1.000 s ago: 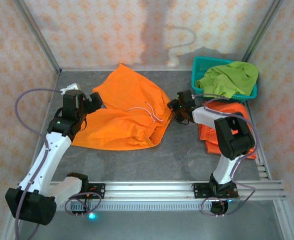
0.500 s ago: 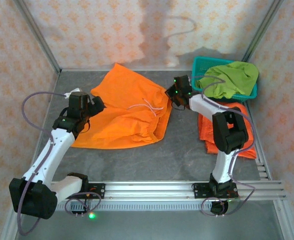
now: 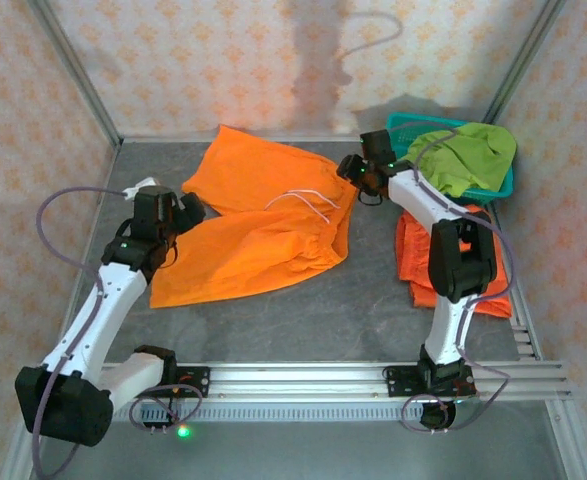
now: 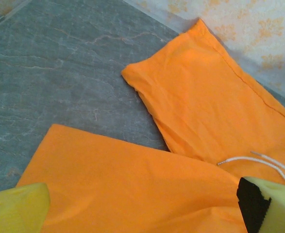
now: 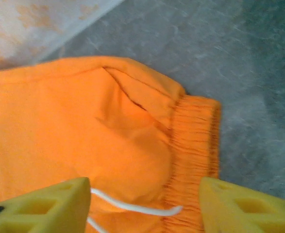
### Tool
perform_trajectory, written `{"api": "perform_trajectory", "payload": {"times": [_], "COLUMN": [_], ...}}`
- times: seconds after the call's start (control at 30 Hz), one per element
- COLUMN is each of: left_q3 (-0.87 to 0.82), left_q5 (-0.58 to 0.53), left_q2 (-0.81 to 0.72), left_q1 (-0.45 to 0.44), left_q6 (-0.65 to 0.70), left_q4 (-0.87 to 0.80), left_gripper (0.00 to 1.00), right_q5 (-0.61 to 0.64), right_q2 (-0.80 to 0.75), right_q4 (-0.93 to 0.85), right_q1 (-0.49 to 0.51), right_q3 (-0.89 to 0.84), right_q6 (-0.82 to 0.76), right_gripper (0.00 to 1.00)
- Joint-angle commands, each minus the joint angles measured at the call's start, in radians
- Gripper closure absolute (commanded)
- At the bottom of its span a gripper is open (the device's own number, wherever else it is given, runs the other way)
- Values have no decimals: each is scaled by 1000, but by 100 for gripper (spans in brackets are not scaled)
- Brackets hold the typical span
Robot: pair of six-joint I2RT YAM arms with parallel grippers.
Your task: Fold and stack the shorts
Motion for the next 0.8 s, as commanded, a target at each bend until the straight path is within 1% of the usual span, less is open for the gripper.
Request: {"api": "perform_trajectory", "payload": {"times": [0.0,0.07,0.13,0.2,0.3,0.43,0.53,0.6,0.77], "left_q3": [-24,-50,-81,-103,-135,-164,-179,-186,-180], "left_q5": [-38,5,39,49,60,52,19,24,45], "left_q2": [-6,0,2,0,0,9,32,64,186], "left_q1": [49,97,124,128,128,127,127,127,128], "left_q6": [-87,-121,-139,-147,-156,-176,-211,-225,-240], "left_q4": [-61,-72,-66,-58,-46,-51,-67,-67,-65], "left_gripper": [0,0,0,0,0,0,0,0,0], "right_q5": [-43,-56,-74,-78,-48,2,23,22,4], "right_q2": [-125,-154,-182,-194,-201,-221,-226,-225,-194], "right_q4": [-62,-103,-122,-141,-189,-233,-247,-251,-262], "right_q1": [74,114,160,198,243,272,277,277,279], "right_q3": [-27,-49,-94,-133,-180,-244,-277,-291,-303], "right_q6": [-92,-126,-141,-142,-144,-148,-156,-163,-175], "right_gripper": [34,33,32,31,32,33,39,42,56]}}
